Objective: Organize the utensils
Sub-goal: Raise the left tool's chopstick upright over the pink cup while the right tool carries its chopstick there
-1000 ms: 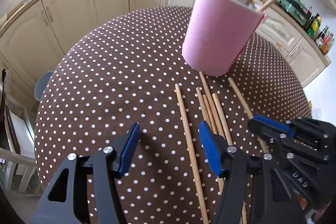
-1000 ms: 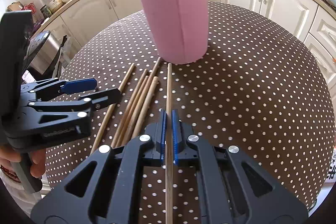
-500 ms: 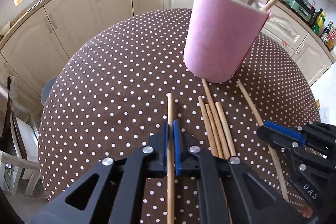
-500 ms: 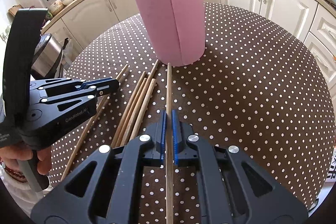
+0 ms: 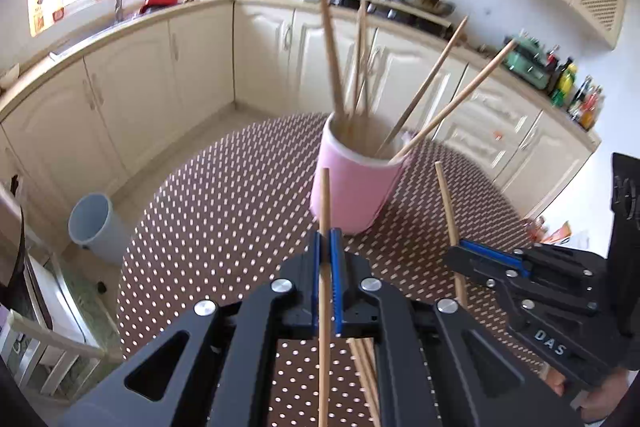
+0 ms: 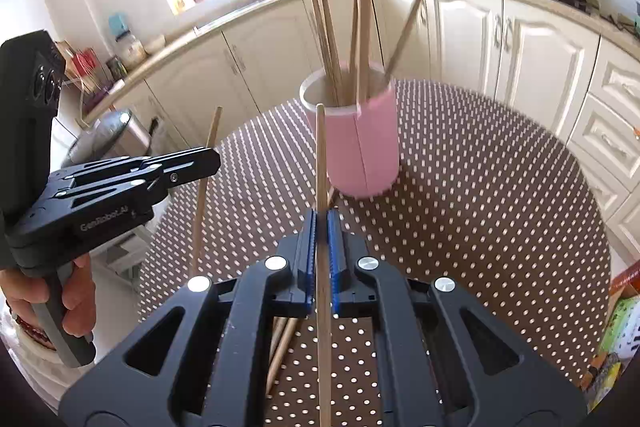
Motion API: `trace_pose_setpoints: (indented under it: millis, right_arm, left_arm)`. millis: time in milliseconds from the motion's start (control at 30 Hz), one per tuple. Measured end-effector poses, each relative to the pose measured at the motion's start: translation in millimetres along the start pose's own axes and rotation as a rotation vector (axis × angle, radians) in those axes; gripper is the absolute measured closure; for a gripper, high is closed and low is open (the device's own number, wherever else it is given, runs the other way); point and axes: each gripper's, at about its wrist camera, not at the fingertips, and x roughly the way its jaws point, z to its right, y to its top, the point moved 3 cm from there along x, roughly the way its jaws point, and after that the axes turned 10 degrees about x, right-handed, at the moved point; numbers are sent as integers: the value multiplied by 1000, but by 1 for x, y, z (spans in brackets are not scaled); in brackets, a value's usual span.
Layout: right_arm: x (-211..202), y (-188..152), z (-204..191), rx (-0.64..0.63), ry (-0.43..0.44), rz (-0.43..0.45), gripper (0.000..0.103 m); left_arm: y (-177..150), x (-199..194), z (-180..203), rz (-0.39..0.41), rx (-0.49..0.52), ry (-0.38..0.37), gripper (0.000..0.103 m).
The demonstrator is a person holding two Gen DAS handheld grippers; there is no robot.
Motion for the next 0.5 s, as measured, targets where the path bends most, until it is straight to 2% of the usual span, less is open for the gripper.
trace_pose_setpoints:
  millis: [200, 500]
  right_arm:
    - [-31, 12, -15, -15, 11, 85, 97]
    - [-66, 42, -31, -34, 20, 225, 97]
  left_arm:
    - [12, -42, 7, 98, 8, -31, 97]
    - [37, -70, 15, 208, 7, -36, 97]
